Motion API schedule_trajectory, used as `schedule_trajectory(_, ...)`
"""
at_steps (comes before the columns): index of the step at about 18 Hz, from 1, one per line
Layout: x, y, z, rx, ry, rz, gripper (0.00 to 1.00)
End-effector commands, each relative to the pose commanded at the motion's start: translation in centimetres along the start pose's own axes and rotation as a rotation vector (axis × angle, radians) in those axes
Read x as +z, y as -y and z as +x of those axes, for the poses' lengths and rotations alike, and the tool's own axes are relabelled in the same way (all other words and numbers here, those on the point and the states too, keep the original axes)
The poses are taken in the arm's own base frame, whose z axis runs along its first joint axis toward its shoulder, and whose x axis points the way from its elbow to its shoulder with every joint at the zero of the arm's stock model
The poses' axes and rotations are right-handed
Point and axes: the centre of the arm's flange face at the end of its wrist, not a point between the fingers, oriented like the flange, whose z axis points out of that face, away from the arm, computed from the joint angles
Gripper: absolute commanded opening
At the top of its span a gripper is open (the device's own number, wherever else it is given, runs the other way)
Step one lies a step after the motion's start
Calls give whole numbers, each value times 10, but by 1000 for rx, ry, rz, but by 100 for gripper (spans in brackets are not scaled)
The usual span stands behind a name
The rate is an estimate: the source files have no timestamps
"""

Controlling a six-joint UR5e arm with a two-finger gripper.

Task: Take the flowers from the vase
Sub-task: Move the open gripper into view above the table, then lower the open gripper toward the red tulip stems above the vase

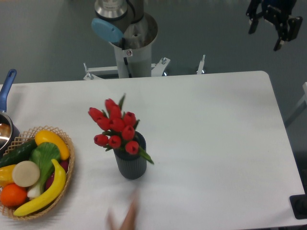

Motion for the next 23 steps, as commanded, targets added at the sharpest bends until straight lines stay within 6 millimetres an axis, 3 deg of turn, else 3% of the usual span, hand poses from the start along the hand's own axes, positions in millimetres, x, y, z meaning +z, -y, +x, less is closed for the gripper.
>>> schedule_trajectory(5, 8, 9, 0, -12, 8, 47, 100)
schedule_trajectory(12, 43, 40, 22, -295, 111, 253, 100)
schedule_trajectory(17, 71, 79, 18, -409, 126, 379, 100)
schedule_trajectory(23, 125, 145, 20, -296, 107, 418, 100)
